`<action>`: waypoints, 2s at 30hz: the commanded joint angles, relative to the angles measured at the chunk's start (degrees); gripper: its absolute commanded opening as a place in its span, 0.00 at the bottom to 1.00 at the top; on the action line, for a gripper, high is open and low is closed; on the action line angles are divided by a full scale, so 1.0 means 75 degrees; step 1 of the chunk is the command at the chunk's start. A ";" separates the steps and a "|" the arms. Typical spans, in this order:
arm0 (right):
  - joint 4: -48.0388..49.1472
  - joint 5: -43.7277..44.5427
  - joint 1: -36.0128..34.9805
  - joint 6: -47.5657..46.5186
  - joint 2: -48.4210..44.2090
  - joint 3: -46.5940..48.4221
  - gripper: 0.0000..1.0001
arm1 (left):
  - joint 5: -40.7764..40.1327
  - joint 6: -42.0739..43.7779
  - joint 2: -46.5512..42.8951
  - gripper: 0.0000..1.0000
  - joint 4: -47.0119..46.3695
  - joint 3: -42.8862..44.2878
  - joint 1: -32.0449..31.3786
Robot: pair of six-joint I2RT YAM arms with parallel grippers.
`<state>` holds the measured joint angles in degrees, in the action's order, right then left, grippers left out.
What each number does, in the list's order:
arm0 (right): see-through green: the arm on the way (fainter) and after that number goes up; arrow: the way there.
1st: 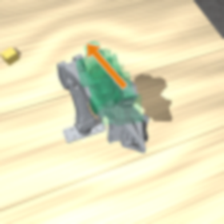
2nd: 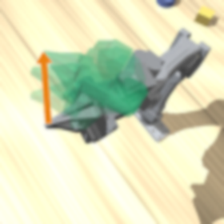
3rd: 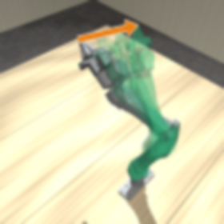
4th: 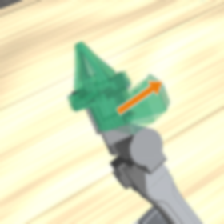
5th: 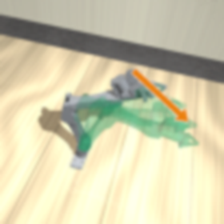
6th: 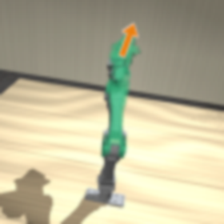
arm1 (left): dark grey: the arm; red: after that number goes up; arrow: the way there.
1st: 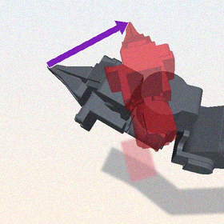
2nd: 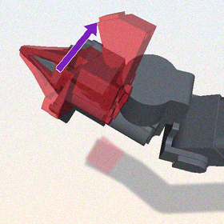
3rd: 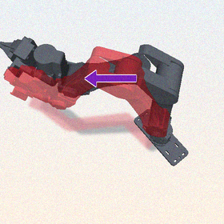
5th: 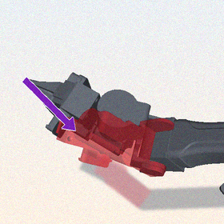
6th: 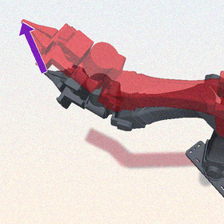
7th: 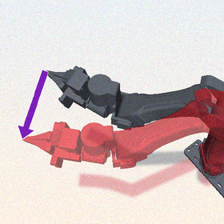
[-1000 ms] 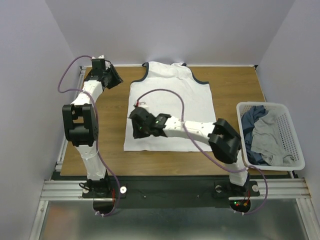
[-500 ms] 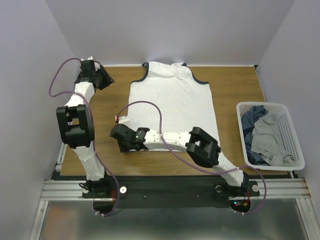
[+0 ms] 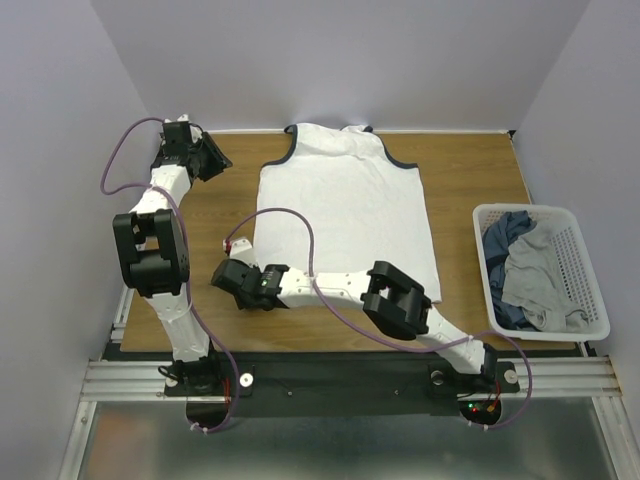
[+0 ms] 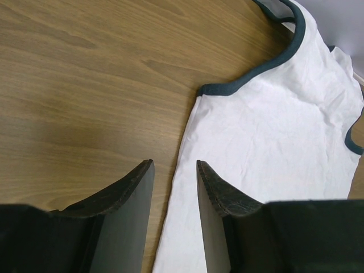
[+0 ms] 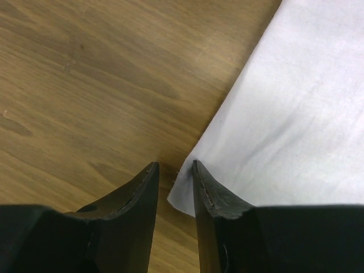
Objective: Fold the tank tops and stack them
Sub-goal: Fold the tank top
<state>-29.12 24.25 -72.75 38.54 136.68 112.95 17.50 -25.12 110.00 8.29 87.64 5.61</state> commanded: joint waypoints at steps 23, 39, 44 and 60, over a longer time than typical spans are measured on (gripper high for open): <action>0.1024 -0.1148 -0.0507 0.0861 -0.3949 -0.5074 0.00 | 0.0316 -0.1384 -0.1471 0.44 -0.2055 -0.3282 -0.0968; 0.1059 -0.1182 -0.0507 0.1072 -0.4560 -0.5392 0.00 | -0.1383 -0.0939 -0.0135 0.45 -0.1271 -0.2099 -0.1474; 0.1059 -0.1194 -0.0507 0.1072 -0.4572 -0.5427 0.00 | -0.1267 -0.0834 0.0263 0.44 -0.1165 -0.1724 -0.1498; 0.1059 -0.1182 -0.0507 0.1048 -0.4525 -0.5274 0.00 | -0.1348 -0.0646 0.0756 0.36 -0.1141 -0.1431 -0.1685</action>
<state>-23.27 15.84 -76.12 45.95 105.06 72.36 8.75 -31.29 115.09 -0.64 74.52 -6.72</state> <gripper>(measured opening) 0.016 0.401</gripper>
